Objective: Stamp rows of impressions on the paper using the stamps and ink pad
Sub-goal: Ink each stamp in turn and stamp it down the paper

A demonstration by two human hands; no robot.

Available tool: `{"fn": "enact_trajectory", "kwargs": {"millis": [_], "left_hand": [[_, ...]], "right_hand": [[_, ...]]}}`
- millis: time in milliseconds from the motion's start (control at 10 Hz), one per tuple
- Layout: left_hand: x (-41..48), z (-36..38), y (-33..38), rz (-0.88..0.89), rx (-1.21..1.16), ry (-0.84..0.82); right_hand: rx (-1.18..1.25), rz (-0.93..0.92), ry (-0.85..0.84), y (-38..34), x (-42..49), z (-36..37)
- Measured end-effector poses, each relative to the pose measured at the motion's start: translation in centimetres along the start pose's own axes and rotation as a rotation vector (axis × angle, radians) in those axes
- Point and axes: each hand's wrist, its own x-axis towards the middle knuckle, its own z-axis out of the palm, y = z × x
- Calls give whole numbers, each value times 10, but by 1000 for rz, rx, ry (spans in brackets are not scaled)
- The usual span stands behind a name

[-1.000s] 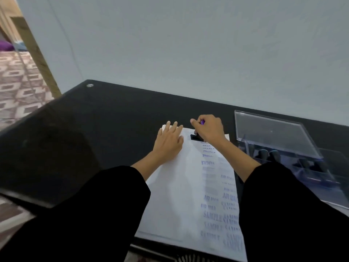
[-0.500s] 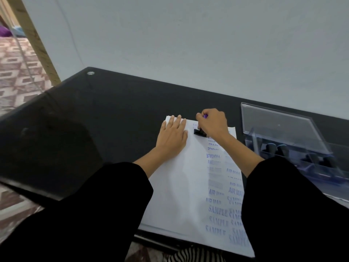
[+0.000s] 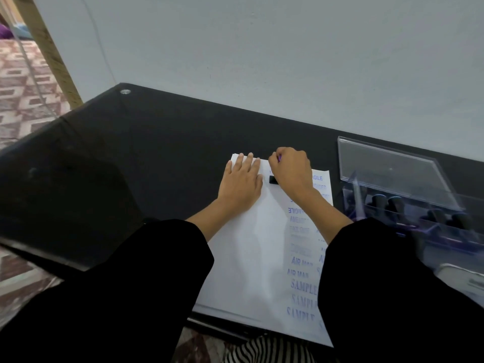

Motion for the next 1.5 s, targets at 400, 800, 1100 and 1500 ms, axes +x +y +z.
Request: {"fn": "enact_trajectory", "kwargs": {"millis": [400, 800, 1100, 1500], "left_hand": [[1, 3, 0, -5, 1, 14], [0, 2, 0, 0, 10, 22], [1, 4, 0, -8, 19, 11], [0, 2, 1, -10, 11, 9]], "right_hand": [[3, 5, 60, -1, -6, 3], [60, 19, 90, -2, -12, 5], [82, 18, 78, -2, -15, 4], [68, 23, 92, -3, -9, 5]]}}
